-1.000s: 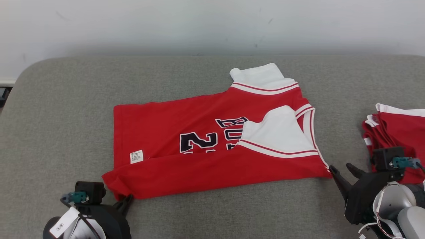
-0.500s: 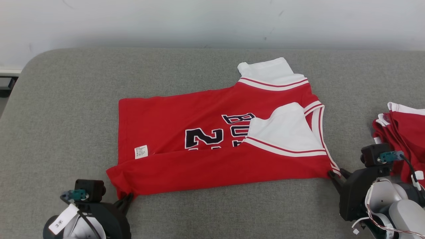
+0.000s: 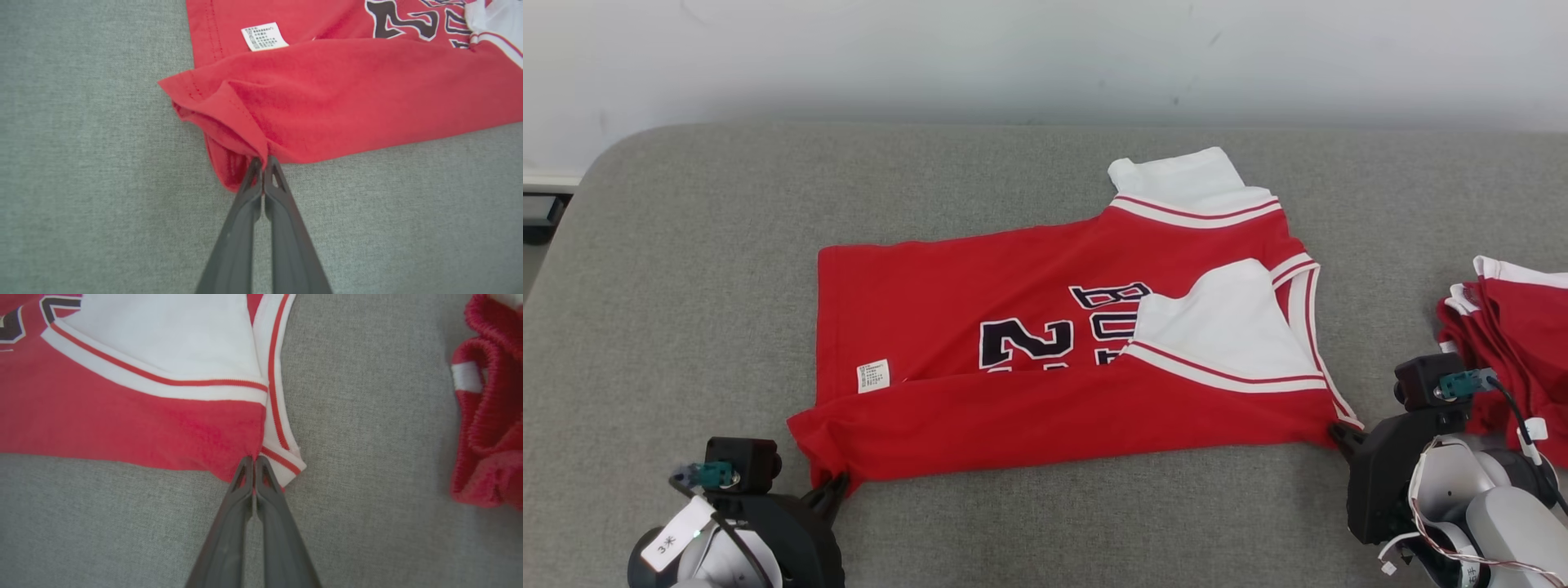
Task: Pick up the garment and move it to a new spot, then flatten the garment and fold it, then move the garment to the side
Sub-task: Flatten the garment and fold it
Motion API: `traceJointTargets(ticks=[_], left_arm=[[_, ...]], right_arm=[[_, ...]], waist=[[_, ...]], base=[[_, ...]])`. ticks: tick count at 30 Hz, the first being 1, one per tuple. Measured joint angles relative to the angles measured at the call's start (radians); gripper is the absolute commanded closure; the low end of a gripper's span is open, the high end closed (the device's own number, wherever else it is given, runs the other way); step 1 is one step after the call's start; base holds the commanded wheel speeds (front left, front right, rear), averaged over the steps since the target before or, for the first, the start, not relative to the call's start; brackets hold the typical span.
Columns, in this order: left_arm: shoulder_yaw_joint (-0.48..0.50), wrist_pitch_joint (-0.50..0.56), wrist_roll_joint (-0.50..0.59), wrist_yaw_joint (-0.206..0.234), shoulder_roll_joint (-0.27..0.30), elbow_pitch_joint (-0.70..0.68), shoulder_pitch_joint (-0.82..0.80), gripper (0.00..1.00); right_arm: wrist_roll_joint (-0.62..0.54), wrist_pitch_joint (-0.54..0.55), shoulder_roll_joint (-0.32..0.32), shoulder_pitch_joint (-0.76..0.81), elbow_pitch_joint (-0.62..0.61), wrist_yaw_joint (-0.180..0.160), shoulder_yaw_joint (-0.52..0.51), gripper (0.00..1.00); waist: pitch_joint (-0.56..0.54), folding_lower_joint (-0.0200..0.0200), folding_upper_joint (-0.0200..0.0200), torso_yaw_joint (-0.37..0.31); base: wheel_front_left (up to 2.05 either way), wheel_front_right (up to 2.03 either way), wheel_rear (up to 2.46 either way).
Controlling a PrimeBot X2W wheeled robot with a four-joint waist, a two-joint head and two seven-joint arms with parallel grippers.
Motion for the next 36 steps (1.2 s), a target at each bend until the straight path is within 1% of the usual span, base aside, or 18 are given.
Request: traceJointTargets(ticks=[4, 11, 13, 16, 17, 18, 21, 22, 23, 30, 35, 36], left_arm=[[0.001, 0.000, -0.006, 0.001, 0.003, 0.004, 0.002, 1.00], [0.002, 0.000, -0.008, 0.001, 0.011, 0.006, 0.012, 1.00], [0.002, 0.000, -0.009, 0.001, 0.015, 0.006, 0.037, 1.00], [0.001, 0.000, -0.013, 0.000, 0.026, 0.001, 0.068, 1.00], [0.000, 0.001, -0.019, -0.010, 0.036, -0.009, 0.080, 1.00], [0.000, 0.001, -0.019, -0.010, 0.036, -0.009, 0.080, 1.00], [-0.001, 0.007, -0.025, -0.016, 0.052, -0.033, 0.114, 1.00], [0.000, 0.008, -0.027, -0.017, 0.064, -0.043, 0.134, 1.00], [0.002, 0.008, -0.030, -0.017, 0.070, -0.050, 0.144, 1.00], [0.020, 0.028, -0.049, -0.018, 0.112, -0.097, 0.214, 1.00], [0.025, 0.049, -0.070, -0.018, 0.120, -0.128, 0.235, 1.00], [0.024, 0.054, -0.071, -0.018, 0.121, -0.133, 0.237, 1.00]], right_arm=[[0.000, -0.006, -0.001, 0.005, -0.001, 0.001, -0.003, 1.00], [0.006, -0.010, -0.011, 0.074, -0.031, 0.006, -0.011, 1.00], [0.016, -0.010, -0.019, 0.112, -0.047, 0.004, -0.019, 1.00], [0.033, -0.003, -0.021, 0.181, -0.086, 0.001, -0.029, 1.00], [0.052, 0.001, -0.023, 0.217, -0.114, -0.001, -0.036, 1.00], [0.052, 0.001, -0.023, 0.217, -0.114, -0.001, -0.036, 1.00], [0.082, 0.016, -0.023, 0.283, -0.171, -0.003, -0.048, 1.00], [0.096, 0.024, -0.023, 0.326, -0.205, -0.011, -0.057, 1.00], [0.105, 0.026, -0.023, 0.348, -0.226, -0.011, -0.063, 1.00], [0.136, 0.044, -0.046, 0.455, -0.336, -0.043, -0.128, 1.00], [0.160, 0.068, -0.046, 0.521, -0.401, -0.056, -0.148, 1.00], [0.164, 0.078, -0.045, 0.535, -0.414, -0.063, -0.151, 1.00]], waist=[[-0.023, 0.0000, 0.0000, -0.007], [-0.054, 0.0000, -0.0001, -0.016], [-0.069, -0.0001, 0.0000, -0.020], [-0.089, -0.0001, 0.0000, -0.025], [-0.099, -0.0001, -0.0001, -0.028], [-0.099, -0.0001, -0.0001, -0.028], [-0.111, -0.0001, 0.0000, -0.033], [-0.116, -0.0001, -0.0001, -0.036], [-0.119, -0.0001, -0.0001, -0.037], [-0.136, -0.0002, -0.0001, -0.047], [-0.140, -0.0001, -0.0001, -0.051], [-0.141, -0.0001, -0.0001, -0.051]], base=[[0.00, 0.00, 0.00], [0.00, 0.00, 0.00], [0.00, 0.00, 0.00], [0.00, 0.00, 0.00], [0.00, 0.00, 0.00], [0.00, 0.00, 0.00], [0.00, 0.00, 0.00], [0.00, 0.00, 0.00], [0.00, 0.00, 0.00], [0.00, 0.00, 0.00], [0.00, 0.00, 0.00], [0.00, 0.00, 0.00]])
